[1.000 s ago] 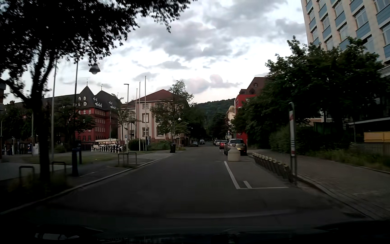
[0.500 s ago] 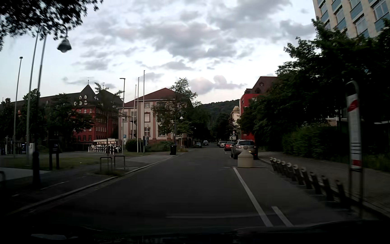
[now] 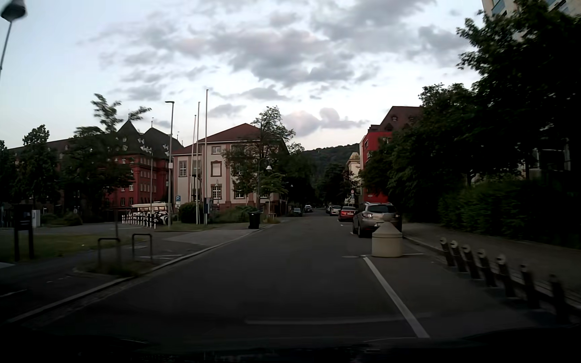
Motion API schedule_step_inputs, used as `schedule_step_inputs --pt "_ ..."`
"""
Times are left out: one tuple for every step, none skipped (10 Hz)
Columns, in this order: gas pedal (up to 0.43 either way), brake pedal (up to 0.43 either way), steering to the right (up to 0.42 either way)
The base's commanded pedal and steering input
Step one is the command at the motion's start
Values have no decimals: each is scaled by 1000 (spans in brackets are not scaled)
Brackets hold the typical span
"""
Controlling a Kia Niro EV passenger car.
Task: Follow the waypoints while adhering to traffic rules and regulations
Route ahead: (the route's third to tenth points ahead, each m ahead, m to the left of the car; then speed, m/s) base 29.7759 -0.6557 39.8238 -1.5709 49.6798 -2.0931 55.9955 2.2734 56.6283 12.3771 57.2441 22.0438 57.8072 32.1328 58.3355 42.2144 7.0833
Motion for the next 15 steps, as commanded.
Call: schedule_step_inputs --pt "98 0 -1" --pt "98 0 0" --pt "98 0 5" --pt "98 0 9" --pt "98 0 12" --pt "98 0 17" --pt "98 0 20" --pt "87 0 20" --pt "87 0 21" --pt "87 0 25" --pt "87 0 29" --pt "87 0 29" --pt "87 0 29" --pt "87 0 29" --pt "87 0 27"
